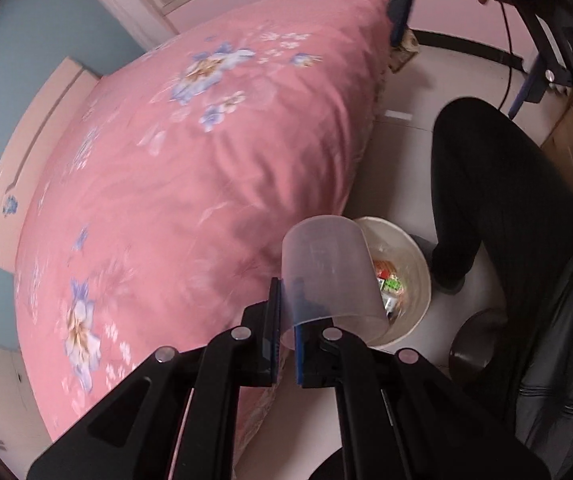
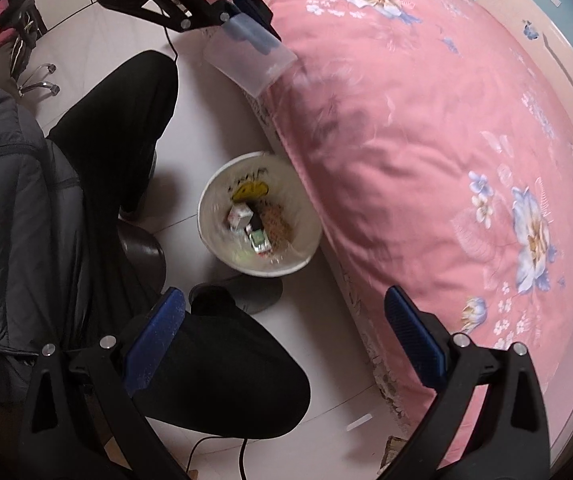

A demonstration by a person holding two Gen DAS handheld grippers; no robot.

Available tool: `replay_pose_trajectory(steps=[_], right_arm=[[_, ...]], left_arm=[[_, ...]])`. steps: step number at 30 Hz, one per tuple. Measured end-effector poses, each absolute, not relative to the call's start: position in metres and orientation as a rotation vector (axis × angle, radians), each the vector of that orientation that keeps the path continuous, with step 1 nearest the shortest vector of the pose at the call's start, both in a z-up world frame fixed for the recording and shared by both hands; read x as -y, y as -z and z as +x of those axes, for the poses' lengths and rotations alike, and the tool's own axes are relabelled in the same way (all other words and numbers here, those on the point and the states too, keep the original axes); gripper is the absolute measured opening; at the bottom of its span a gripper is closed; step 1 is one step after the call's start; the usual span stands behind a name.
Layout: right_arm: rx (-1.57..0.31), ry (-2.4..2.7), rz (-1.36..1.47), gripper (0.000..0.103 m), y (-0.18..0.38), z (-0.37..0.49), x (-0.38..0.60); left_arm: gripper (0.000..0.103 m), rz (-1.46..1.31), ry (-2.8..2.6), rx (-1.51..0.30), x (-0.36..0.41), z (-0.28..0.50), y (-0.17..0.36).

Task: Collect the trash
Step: 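Lift the clear cup with the left tool and carry it over the bowl, then open the left tool to drop the clear cup into the bowl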

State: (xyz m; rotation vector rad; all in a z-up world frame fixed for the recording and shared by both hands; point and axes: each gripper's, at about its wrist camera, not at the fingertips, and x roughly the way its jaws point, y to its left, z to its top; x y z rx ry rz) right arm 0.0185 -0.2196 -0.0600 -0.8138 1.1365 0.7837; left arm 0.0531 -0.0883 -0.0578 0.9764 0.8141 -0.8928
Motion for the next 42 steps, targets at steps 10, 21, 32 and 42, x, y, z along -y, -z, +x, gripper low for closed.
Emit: replay_pose_trajectory(steps=[10,21,32,42], right_arm=[[-1.151,-0.829,-0.790,0.097,0.082,0.031,0.223],[-1.194,-0.856,-0.789,0.097,0.107,0.049,0.217],[-1.240,-0.880,-0.765,0.097,0.132,0.074,0.209],[-1.260,-0.897,-0.765,0.097,0.143,0.092,0.200]], left_arm=[[0.008,1.024,0.964,-0.876,0.127,0.053,0.102],[0.008,1.018,0.982,-0.996,0.131,0.063,0.160],[0.008,0.981,0.959,-1.089,0.128,0.081,0.223],[0.016,0.967,0.927,-1.127,0.125,0.089,0.252]])
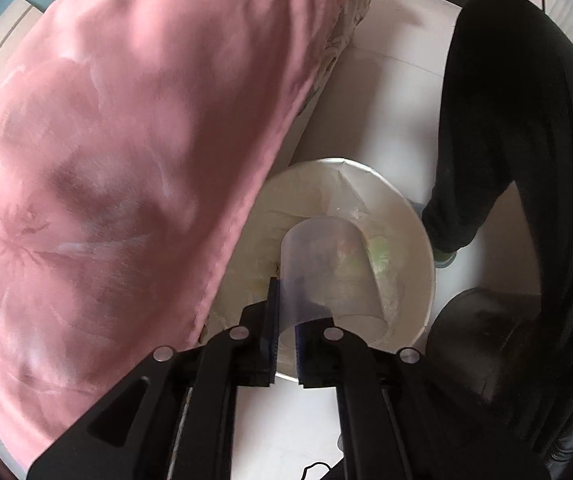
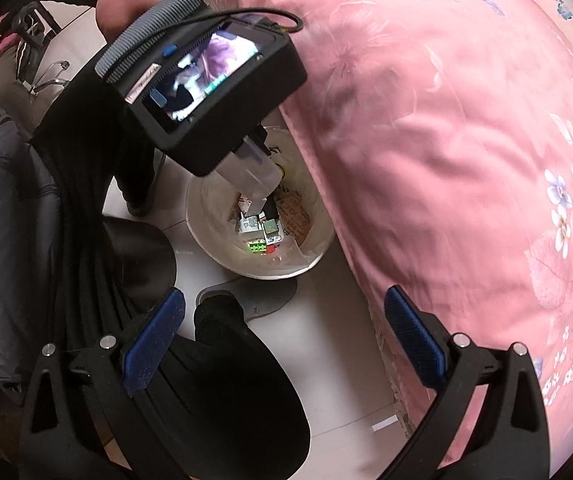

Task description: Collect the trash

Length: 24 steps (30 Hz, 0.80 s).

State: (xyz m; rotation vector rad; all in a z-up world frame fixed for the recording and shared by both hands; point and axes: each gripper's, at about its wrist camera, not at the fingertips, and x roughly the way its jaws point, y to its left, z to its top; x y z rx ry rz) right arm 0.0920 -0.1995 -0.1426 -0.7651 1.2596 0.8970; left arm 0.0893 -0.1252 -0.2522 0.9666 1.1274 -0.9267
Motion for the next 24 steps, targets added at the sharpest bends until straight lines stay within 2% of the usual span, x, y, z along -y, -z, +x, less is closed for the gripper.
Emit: replay_pose_trajectory(steps=[1,3,5,9,18,24], right_arm=[[-1.259,-0.898,-0.764,0.097,0.143,0.093,0.199],[-1.259,-0.898,-0.762,0.097,0.143,0.094,0.198],[-1.258,-0.899,-0.762,0.097,0.145,0.095,0.198],[-1.266,-0.895,-0.773,0.097,0.146,0.095,0.198],[-1.227,-0.874,-0.780,0.097,0.145,0.088,0.191],[-1.166,-0.832,-0.760,0.097,0.144,0.083,0.183]], left_arm=[[0.023,0.968,0.921,-1.123,0.125,0.089,0.253],[0.060,0.955,0.908,-1.116,0.123,0.092,0.255],[0.064,0.940,0.903,-1.103,0.123,0.091,0.256],[0.082,0.950,0.883,-1.099,0.125,0.090,0.255],[0.089,0.977,0.864,-1.046,0.111,0.088,0.238],[0.090,1.057,0.857,-0.910,0.081,0.089,0.220]])
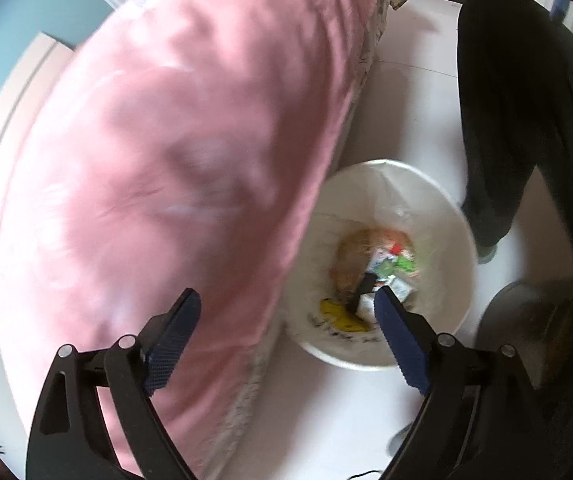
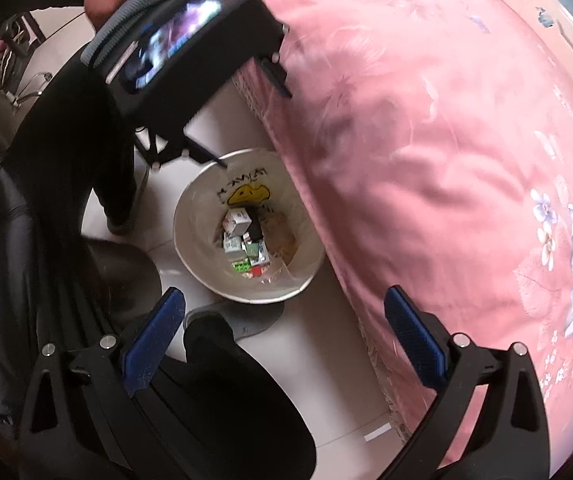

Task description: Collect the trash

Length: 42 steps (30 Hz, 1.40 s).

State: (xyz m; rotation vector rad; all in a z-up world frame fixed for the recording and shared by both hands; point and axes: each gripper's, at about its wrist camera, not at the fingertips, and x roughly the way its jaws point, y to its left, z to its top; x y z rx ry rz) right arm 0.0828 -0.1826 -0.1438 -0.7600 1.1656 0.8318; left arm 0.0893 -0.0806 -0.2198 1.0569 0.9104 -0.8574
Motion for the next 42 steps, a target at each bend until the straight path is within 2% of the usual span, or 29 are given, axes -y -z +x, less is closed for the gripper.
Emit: replay_pose_trajectory(steps=[9,19,29,35,42], right_arm=[[-1.129,-0.849,-0.762,0.097,0.137,0.064,0.167],[-1.172,-0.803,-0.765,0.097,0.128,0.061,0.163],[-1.083,-0.709,-0.730,0.097,0.118,0.074,0.141],[-1.047,-0.581,-0.609,0.097,0.115,0.081,0.127],[-1.132,-0.422,-0.327,0.097,0.114,0.083,0.122]], left_arm=[[0.090,1.083,0.784,-0.852,0.032,0.103,0.174],[0.090,1.039,0.800,-0.825,0.021,0.095,0.169],[0.091,1.040,0.789,-0.796,0.007,0.102,0.160],[0.092,1.039,0.755,-0.777,-0.010,0.109,0.141],[0.094,0.960,0.675,-0.783,-0.027,0.112,0.112]])
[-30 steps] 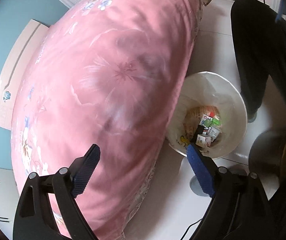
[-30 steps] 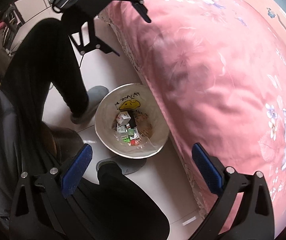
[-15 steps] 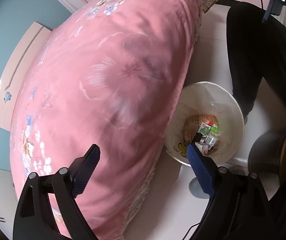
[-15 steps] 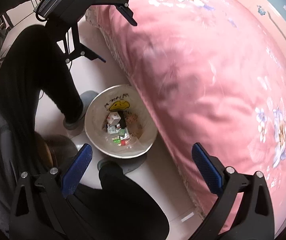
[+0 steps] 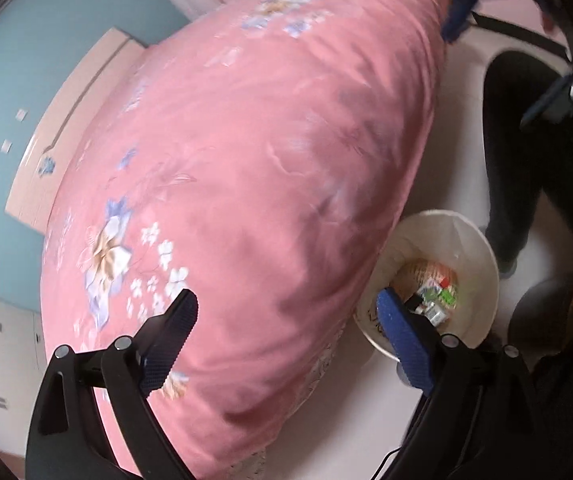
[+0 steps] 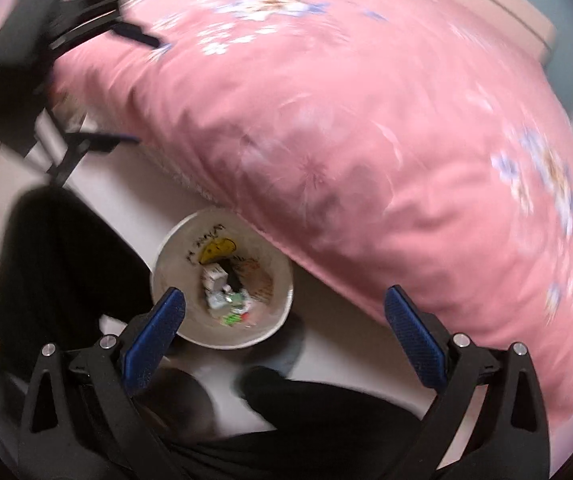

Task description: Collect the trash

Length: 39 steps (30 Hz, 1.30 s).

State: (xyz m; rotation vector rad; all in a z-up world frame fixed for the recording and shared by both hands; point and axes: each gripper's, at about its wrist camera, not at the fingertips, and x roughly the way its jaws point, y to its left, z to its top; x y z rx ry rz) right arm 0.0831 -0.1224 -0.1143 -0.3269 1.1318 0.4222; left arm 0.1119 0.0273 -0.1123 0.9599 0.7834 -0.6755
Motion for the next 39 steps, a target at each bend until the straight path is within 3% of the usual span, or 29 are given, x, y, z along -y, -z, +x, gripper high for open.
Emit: replay_pose_trajectory(steps=[10,20,39], right_arm=[[-1.059,-0.207,-0.175,0.097,0.084,0.055,0.130],[-0.939,-0.032,-0.094,0.097,0.042,0.012,0.142],[-0.902,0.044,-0.011,0.097,0.021,-0.022,0.153]], left_arm=[[0.094,0.786,0.420,-0.855,-0.023,0.080,0.082],[0.096,0.400,0.277,-0.878,-0.019,0.052,0.027],[0.097,0.185,0.138,-0.812,-0.010,0.012,0.026]])
